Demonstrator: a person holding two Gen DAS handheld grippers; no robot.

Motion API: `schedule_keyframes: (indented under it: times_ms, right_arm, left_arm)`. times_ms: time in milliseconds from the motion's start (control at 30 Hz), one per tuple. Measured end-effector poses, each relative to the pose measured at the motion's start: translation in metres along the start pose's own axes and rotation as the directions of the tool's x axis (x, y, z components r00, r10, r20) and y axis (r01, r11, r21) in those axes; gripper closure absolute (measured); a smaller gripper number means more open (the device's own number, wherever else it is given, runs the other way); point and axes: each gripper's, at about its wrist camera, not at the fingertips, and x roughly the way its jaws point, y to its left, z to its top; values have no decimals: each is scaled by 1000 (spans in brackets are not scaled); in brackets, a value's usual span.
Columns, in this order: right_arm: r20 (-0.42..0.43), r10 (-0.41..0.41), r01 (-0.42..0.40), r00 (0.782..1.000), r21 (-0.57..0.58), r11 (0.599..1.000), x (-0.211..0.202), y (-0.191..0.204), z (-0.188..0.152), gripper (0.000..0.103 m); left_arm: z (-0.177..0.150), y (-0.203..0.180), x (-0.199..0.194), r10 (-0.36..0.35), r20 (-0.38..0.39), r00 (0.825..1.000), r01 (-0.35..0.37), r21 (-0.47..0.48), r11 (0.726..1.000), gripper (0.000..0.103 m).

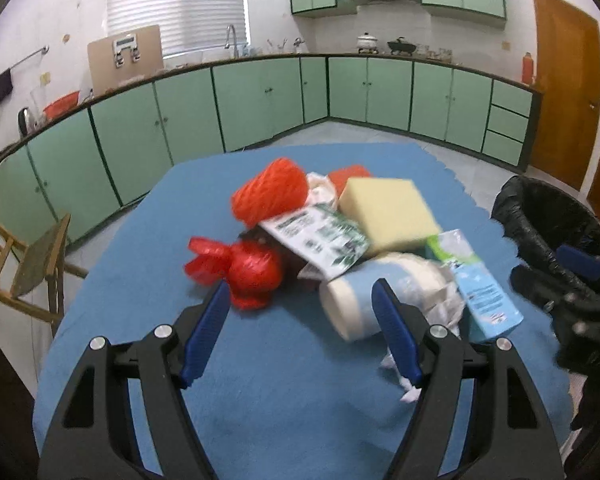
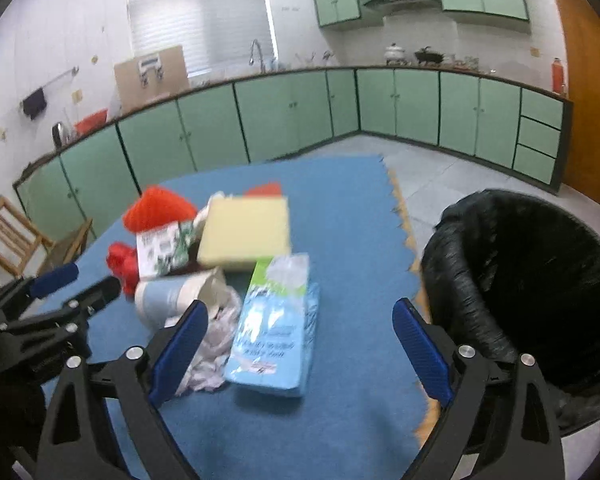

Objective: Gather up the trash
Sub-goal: 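Return both tools to the trash pile on the mat, then grasp the milk carton with right tool while left tool grasps the white tissue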

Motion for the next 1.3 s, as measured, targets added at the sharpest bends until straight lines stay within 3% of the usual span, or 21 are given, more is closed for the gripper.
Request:
schedule_keyframes:
  times_ms: [267,633,1000,1067,1167,1200,1300]
  right_arm:
    - [-99,-42,37,994,-50,998,24,5,-17,21]
    - [-105,-21,15,994,-60,998,26,14,-10,21]
    - [-140,-98,88,985,-76,993,43,11,-13,21]
    - [-168,-95,83,981,-79,993,51,11,-14,27]
    - [-208,-73,61,975,-62,996,59,9,-15,44]
    - [-206,-64,53,976,-58,997,59,8,-14,54]
    - [-207,-46,34,977,-62,997,55,6,-12,56]
  left_arm:
    - [-8,7,5,-6,-28,1000,5,-22,1000,32]
    - [-9,7,14,-13,-54,998,11,-35,999,32]
    - [-9,5,15,-19,-54,998,17,-37,999,32]
    - [-9,4,14,-22,-54,998,20,-34,999,32]
    - [-8,0,13,-27,-52,998,26,-28,999,32]
    - [-8,-1,13,-29,-53,998,27,-26,999,32]
    - [-9,-5,13,-36,-56,998,35,-21,999,32]
